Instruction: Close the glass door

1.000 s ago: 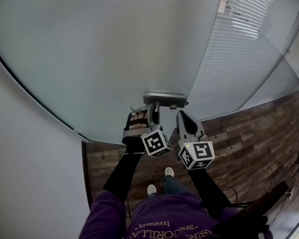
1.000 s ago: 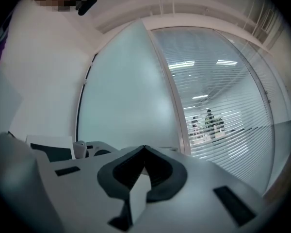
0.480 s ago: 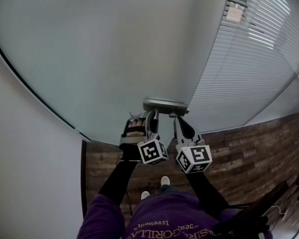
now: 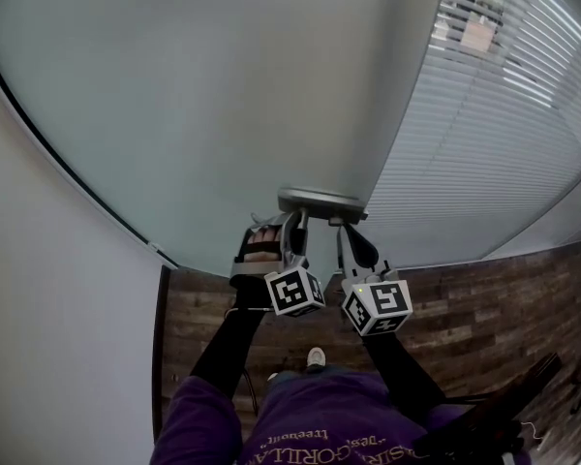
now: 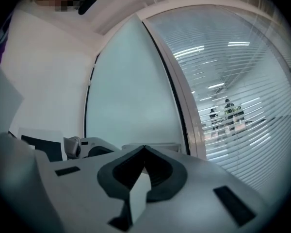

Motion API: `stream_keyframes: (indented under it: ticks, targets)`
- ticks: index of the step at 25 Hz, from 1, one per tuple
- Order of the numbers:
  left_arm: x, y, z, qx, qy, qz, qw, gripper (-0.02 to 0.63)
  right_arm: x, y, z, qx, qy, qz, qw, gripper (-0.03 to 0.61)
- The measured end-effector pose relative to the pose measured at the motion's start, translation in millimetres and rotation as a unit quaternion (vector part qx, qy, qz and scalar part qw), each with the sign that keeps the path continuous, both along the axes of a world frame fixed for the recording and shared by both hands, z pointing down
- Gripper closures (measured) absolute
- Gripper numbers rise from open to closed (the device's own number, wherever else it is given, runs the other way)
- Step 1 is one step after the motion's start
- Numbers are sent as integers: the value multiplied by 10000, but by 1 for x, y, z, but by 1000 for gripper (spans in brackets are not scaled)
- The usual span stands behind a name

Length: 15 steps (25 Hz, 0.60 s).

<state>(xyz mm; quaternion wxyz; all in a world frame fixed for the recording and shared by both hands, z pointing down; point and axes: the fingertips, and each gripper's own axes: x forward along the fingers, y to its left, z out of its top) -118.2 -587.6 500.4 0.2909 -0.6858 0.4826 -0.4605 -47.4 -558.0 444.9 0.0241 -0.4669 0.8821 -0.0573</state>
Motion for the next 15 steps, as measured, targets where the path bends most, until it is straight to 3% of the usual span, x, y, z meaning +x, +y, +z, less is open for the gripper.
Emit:
stream_keyframes:
  ticks: [7, 15]
  targets:
    - [1, -8, -3, -50, 13, -150, 9999, 472, 8, -7, 0, 30, -46, -99, 9999, 581]
    - [-3, -17, -5, -95, 12, -237, 9997, 472, 12, -14, 0, -19, -25, 121, 9999, 581]
